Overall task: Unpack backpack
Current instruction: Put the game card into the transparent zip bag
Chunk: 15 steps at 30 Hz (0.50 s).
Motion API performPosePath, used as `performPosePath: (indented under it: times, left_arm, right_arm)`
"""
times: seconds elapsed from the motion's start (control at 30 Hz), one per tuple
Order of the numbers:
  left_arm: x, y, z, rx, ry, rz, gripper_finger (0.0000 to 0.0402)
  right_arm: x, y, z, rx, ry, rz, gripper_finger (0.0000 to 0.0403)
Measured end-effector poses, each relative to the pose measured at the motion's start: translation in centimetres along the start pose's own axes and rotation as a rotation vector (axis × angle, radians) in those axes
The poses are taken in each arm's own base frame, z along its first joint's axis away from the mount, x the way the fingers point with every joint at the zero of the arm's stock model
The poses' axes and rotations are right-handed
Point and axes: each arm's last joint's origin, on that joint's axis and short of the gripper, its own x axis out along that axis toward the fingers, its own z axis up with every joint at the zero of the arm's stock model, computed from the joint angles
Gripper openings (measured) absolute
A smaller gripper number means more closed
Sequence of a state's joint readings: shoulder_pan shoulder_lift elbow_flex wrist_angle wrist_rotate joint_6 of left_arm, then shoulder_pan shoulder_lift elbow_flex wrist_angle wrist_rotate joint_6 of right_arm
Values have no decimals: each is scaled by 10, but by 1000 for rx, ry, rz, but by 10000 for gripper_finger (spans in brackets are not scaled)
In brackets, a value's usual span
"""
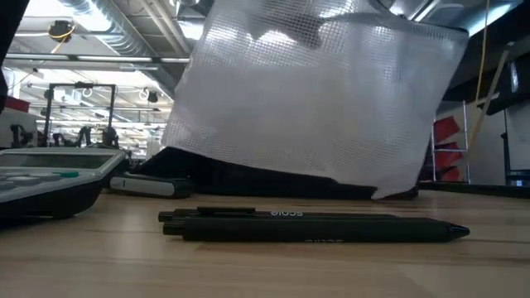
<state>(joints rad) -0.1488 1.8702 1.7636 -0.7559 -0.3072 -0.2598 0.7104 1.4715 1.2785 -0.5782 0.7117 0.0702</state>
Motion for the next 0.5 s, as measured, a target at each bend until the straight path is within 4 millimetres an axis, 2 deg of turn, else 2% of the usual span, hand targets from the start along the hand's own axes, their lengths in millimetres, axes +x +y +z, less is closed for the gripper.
performPosePath:
  times: [0.13, 0.23, 0.5]
  left_arm:
    - [5, -17, -9, -53, -40, -7, 0]
    - [16, -26, -23, -94, -61, 33, 0]
    - [48, -32, -54, -230, -160, 33, 0]
  right_arm:
    - [-6, 7, -10, 114, 75, 28, 292]
    - [-12, 14, -18, 220, 151, 87, 292]
    - [-25, 32, -33, 326, 295, 244, 292]
